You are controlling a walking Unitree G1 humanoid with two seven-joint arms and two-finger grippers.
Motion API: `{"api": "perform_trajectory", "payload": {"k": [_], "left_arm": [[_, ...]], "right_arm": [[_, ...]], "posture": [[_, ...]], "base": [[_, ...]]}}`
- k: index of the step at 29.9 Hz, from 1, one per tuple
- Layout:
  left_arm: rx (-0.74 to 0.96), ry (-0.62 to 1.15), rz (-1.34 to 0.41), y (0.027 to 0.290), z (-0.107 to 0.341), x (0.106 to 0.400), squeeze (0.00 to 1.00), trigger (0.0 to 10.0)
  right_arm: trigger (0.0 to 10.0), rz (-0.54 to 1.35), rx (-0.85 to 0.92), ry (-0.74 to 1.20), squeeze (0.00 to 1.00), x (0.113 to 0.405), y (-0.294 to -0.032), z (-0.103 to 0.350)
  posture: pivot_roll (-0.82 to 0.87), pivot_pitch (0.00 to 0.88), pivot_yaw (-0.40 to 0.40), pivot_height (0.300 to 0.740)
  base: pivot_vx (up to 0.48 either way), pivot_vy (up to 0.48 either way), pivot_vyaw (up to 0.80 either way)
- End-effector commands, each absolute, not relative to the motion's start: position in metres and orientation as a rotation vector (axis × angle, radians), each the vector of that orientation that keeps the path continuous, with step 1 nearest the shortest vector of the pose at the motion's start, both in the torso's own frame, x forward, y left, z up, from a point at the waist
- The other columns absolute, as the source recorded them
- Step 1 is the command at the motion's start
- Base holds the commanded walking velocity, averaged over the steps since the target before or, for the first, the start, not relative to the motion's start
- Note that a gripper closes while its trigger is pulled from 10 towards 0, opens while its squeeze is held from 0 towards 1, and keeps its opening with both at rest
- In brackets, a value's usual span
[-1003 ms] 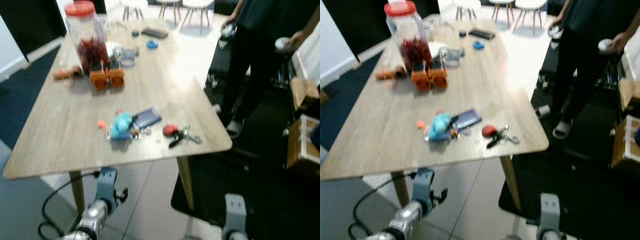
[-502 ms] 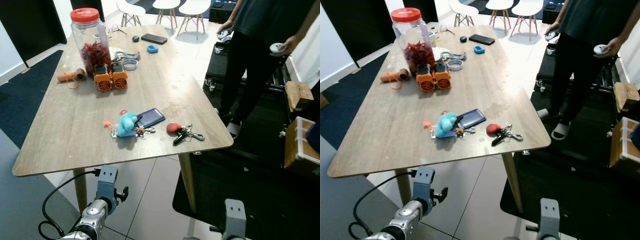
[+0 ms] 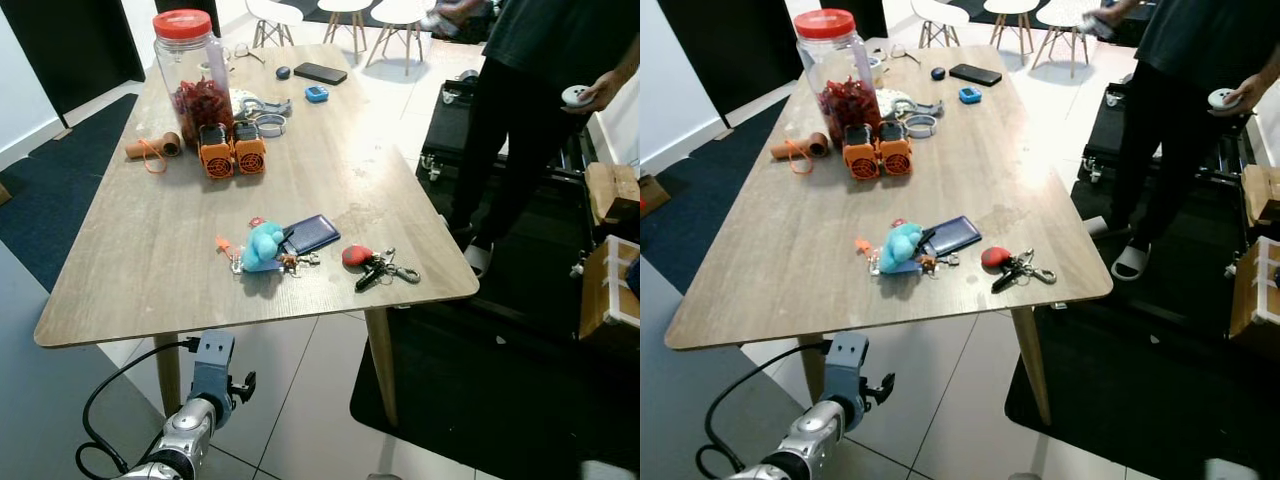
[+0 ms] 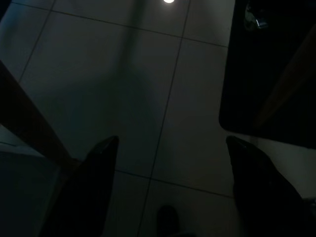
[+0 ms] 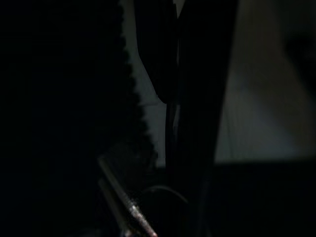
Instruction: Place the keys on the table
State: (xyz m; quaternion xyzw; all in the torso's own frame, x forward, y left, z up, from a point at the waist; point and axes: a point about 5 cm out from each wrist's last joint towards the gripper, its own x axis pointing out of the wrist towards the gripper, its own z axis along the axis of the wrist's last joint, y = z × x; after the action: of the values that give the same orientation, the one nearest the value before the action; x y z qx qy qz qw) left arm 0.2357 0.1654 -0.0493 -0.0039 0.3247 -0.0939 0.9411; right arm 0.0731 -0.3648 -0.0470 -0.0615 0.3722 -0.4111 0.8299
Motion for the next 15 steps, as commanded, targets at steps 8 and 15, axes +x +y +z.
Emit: {"api": "perform_trajectory", "payload": {"k": [8,15], "left_arm": [[0.012,0.616,-0.189,0.170,-0.040,0.247,0.00,10.0],[0.006,0.613,-0.188,0.167,-0.040,0.248,0.00,10.0]], "right_arm": [[10.0,-0.995,-0.112,0.069,0.00,0.192,-0.456,0.118],[10.0,-0.514,-0.183,0.020,0.00,0.297,-0.390,0.161]], "posture": [[-0.01,0.045,0.033,0.740],[-0.01,0.043,0.018,0.740]], "base": [[0.000,0.000,0.00],[0.000,0.000,0.00]]}}
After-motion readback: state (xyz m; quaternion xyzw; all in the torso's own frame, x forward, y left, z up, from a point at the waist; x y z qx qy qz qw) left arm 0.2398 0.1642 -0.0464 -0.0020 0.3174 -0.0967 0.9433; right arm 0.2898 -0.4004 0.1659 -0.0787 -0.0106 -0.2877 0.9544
